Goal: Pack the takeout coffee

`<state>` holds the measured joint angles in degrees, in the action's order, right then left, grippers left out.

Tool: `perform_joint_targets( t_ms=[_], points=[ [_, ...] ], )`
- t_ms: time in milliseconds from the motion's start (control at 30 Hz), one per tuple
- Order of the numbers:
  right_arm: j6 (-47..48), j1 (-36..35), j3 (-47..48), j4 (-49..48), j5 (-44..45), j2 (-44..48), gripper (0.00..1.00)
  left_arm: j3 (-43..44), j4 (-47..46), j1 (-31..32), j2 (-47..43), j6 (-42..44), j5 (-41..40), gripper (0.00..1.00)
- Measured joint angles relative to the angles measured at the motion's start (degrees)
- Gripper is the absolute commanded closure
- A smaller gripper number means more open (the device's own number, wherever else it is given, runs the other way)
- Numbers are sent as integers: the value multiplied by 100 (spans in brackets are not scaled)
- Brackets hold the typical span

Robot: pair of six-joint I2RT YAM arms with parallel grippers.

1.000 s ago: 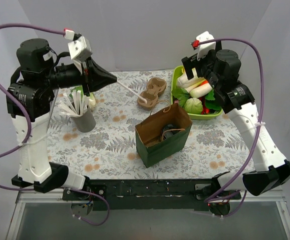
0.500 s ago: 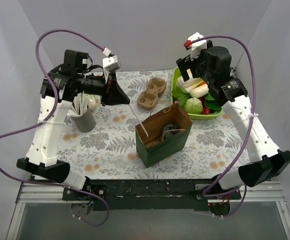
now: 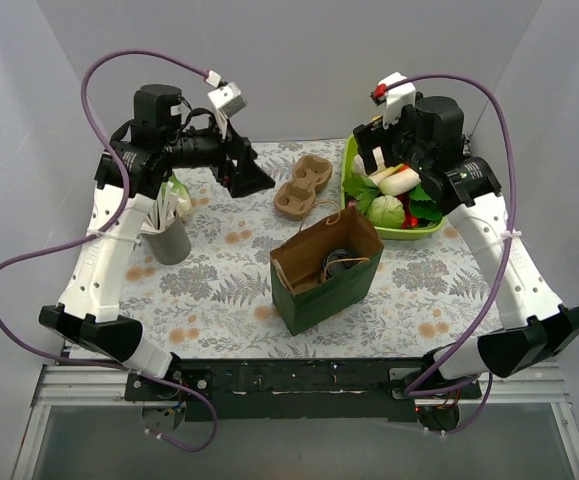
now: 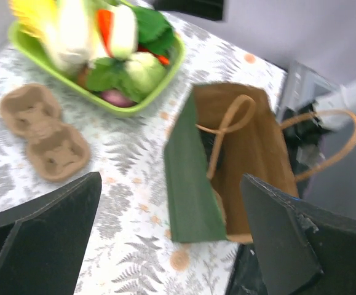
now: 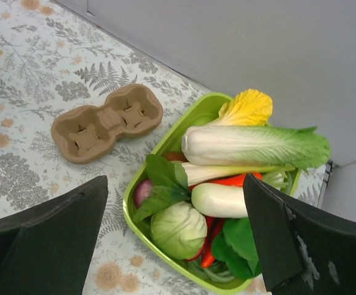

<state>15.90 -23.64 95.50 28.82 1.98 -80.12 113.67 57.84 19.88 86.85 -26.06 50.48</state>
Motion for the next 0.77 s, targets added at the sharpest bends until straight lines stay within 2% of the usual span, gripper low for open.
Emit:
perform_joint_targets(
  t_ms=[167, 267, 400, 600, 767],
  points=[
    [-560, 4, 516, 391, 761, -275, 2, -151, -1060, -407, -13, -664, -1088, 2],
    [-824, 4, 949, 498, 1360, -516, 2, -201, -1690, -1027, 120, -1211, -1788, 2],
    [-938, 4, 1051, 516, 1945, -553, 2, -236, -2334, -1971, 446, -1858, -2402, 2],
    [-881, 7, 1051, 323, 2531, -494, 2, -240, -2778, -3082, 968, -2573, -2476, 2],
    [-776, 59, 1051, 107, 2767, -466, 2, -238, -3042, -3554, 1137, -2942, -2057, 2]
  ],
)
